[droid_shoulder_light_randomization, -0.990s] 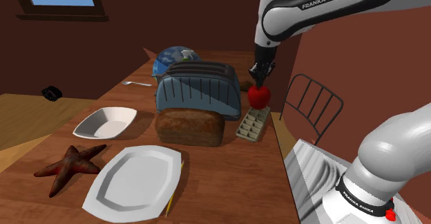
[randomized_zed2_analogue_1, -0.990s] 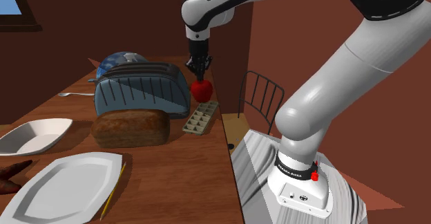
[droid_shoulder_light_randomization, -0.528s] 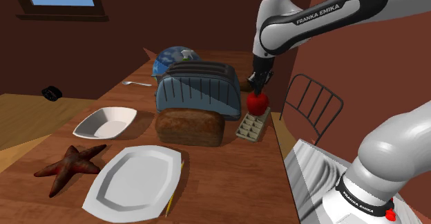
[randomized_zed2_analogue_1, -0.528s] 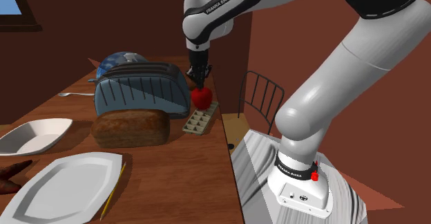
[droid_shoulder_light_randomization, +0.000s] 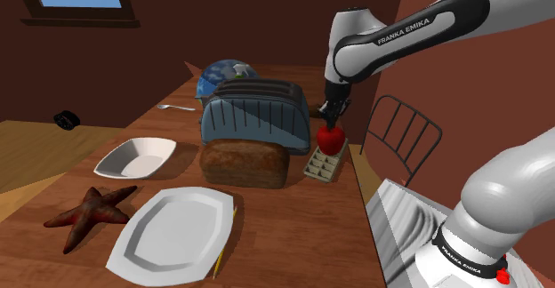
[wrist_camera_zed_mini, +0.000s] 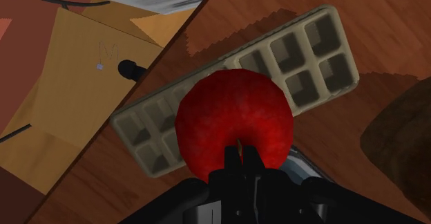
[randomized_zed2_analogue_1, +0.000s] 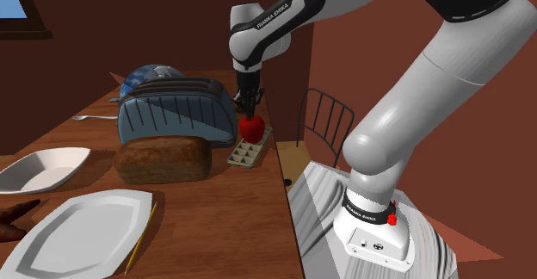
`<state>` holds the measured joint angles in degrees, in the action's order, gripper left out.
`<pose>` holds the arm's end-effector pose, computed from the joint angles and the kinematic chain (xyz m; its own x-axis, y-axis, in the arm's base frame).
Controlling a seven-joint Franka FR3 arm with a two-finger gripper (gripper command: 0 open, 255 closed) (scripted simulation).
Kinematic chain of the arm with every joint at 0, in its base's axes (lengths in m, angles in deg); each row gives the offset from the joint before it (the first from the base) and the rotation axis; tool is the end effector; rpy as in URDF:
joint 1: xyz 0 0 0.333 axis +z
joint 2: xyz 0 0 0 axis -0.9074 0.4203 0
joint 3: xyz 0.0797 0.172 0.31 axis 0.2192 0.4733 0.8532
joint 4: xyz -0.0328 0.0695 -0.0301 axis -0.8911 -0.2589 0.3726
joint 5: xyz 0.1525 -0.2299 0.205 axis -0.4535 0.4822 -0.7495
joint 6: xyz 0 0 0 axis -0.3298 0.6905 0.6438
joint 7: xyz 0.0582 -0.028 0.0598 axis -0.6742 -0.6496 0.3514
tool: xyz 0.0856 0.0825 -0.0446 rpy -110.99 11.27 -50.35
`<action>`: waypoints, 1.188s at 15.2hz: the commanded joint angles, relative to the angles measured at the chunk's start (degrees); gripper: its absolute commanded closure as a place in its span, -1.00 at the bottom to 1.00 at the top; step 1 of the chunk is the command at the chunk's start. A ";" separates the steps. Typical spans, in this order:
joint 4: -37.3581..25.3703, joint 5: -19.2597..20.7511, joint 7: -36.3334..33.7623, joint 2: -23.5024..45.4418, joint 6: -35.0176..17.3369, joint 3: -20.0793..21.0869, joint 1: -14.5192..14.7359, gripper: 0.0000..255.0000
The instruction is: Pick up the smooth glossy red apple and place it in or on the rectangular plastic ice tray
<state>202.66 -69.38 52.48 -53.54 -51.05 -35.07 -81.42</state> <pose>0.3642 -0.0316 0.4751 0.9739 -0.2156 0.0716 -0.2199 -0.9738 0.0587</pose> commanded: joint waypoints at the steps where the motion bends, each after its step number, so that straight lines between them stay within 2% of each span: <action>1: 0.03 0.01 -0.02 0.11 -0.05 0.01 -0.01 1.00; 4: 0.03 0.01 -0.01 0.11 -0.05 0.01 -0.01 1.00; 5: 0.03 0.00 -0.03 0.07 -0.01 0.02 0.00 -1.00; 10: 0.03 0.01 -0.01 0.11 -0.05 0.01 -0.01 -1.00; 14: -4.77 -0.45 0.37 -3.09 7.93 -0.30 0.29 -1.00; 18: -4.77 -0.45 0.37 -3.09 7.93 -0.31 0.29 -1.00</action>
<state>197.96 -69.82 52.84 -56.61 -43.23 -35.37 -81.13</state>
